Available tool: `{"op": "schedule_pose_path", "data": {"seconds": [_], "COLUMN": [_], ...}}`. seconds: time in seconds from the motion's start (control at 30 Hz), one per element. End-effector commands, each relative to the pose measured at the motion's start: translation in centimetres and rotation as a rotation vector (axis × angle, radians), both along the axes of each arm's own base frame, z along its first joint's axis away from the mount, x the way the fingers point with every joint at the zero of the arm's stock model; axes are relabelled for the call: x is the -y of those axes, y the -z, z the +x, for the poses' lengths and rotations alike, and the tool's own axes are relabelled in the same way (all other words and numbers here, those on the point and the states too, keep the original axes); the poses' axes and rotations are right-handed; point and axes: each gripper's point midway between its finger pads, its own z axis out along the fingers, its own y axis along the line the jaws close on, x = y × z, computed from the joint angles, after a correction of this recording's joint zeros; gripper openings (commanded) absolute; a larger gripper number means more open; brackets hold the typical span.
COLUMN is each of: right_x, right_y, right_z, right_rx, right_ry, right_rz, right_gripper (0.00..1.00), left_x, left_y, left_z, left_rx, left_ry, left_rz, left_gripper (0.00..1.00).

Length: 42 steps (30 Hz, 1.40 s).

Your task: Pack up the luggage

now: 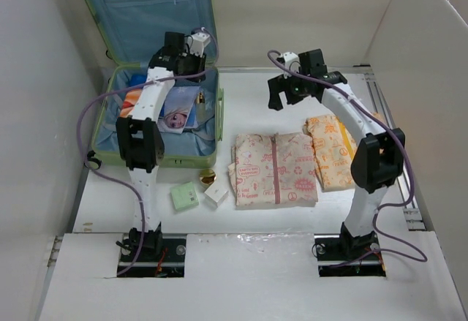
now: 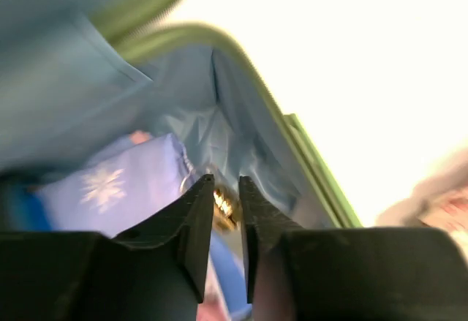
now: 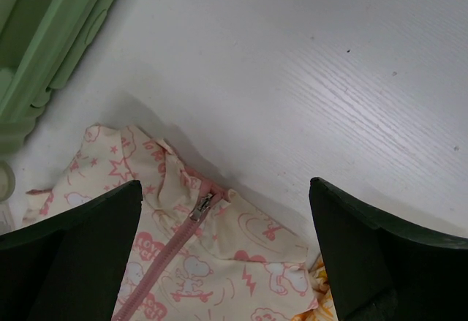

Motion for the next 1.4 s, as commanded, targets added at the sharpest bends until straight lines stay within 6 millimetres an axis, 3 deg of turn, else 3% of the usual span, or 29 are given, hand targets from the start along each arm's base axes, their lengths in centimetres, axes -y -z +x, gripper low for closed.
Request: {"op": "schedule_pose_path", "data": {"seconds": [0.0,0.03,0.07,0.1,0.17,0.2,0.23,0.27,0.3,0.33,0.37,0.43,0.5,0.6,0.63,0.67,0.7,0.73,0.77,0.97,1.1,1.27,1.37], "right_x": [-1.7,-1.5,-1.9,-2.3,-2.2,-2.0,-2.3,-2.6,-2.3,-2.6,-2.8,-2.7,-2.9,-3.9,-3.9,-4.3,-4.5,-4.7,-4.5,-5.3,-5.5,-5.6,-5.6], "right_y": [-3.3,-4.4,-4.7,-4.7,-5.2,-5.3,-4.2,-5.6,-5.8,-5.7,-5.7,-5.8,-6.1,-6.2,-5.5,-5.6,-5.1,-5.4,-4.8,-5.1,-4.8,-4.6,-4.6], "right_z": [-1.6,-2.1,-2.5,-3.3,-4.9,-5.4,-6.6,-7.4,-7.8,-8.5,-9.7,-10.3,-11.2,-12.7,-13.0,-13.7,-14.0,-14.2,-14.5,-16.3,-16.7,-17.1,-17.1], "right_rx": [0.095,0.122,0.137,0.138,0.16,0.167,0.15,0.186,0.192,0.2,0.2,0.219,0.222,0.228,0.216,0.218,0.207,0.218,0.195,0.209,0.203,0.202,0.201], "right_ry": [-0.039,-0.038,-0.046,-0.055,-0.062,-0.062,-0.077,-0.082,-0.067,-0.076,-0.084,-0.079,-0.085,-0.11,-0.11,-0.117,-0.127,-0.128,-0.124,-0.141,-0.144,-0.145,-0.145], "right_rz": [0.012,0.021,0.02,0.015,0.017,0.02,0.015,0.038,0.045,0.044,0.053,0.045,0.056,0.058,0.044,0.049,0.044,0.044,0.04,0.029,0.036,0.022,0.021], "right_gripper": [1.0,1.0,1.0,1.0,1.0,1.0,1.0,1.0,1.0,1.0,1.0,1.0,1.0,1.0,1.0,1.0,1.0,1.0,1.0,1.0,1.0,1.0,1.0], "left_x": [0.1,-0.2,-0.4,-0.8,-0.9,-0.9,-0.8,0.9,1.3,1.2,2.4,2.3,3.3,4.3,4.2,4.3,4.1,4.3,4.4,5.7,6.1,7.8,7.2], "left_y": [-11.2,-12.6,-12.4,-10.0,-9.6,-6.0,-6.0,-4.9,-3.7,-0.8,-0.7,1.7,1.8,2.6,2.9,4.0,4.5,4.9,5.3,5.1,5.2,2.2,2.4], "left_z": [-3.8,-5.2,-6.1,-7.8,-10.8,-14.0,-16.6,-19.4,-22.0,-26.2,-28.7,-31.5,-33.4,-34.9,-35.0,-35.9,-35.7,-36.3,-36.6,-39.9,-40.7,-39.9,-41.1], "left_rx": [0.185,0.202,0.186,0.107,0.109,-0.008,-0.011,0.011,-0.019,-0.135,-0.136,-0.18,-0.117,-0.019,-0.002,-0.003,0.006,0.012,0.021,0.073,0.097,0.163,0.139], "left_ry": [0.077,0.084,0.092,0.107,0.221,0.295,0.373,0.567,0.657,0.757,0.841,0.916,0.997,1.082,1.098,1.157,1.165,1.208,1.249,1.493,1.547,1.504,1.557], "left_rz": [-0.034,-0.028,-0.015,0.012,0.085,0.128,0.173,0.264,0.315,0.339,0.353,0.396,0.445,0.531,0.57,0.604,0.623,0.644,0.656,0.636,0.631,0.602,0.594], "left_gripper": [0.18,0.2,0.2,0.2,0.2,0.2,0.24,0.29,0.4,0.44,0.49,0.57,0.61,0.67,0.67,0.74,0.74,0.97,1.0,1.0,1.0,1.0,1.0]}}
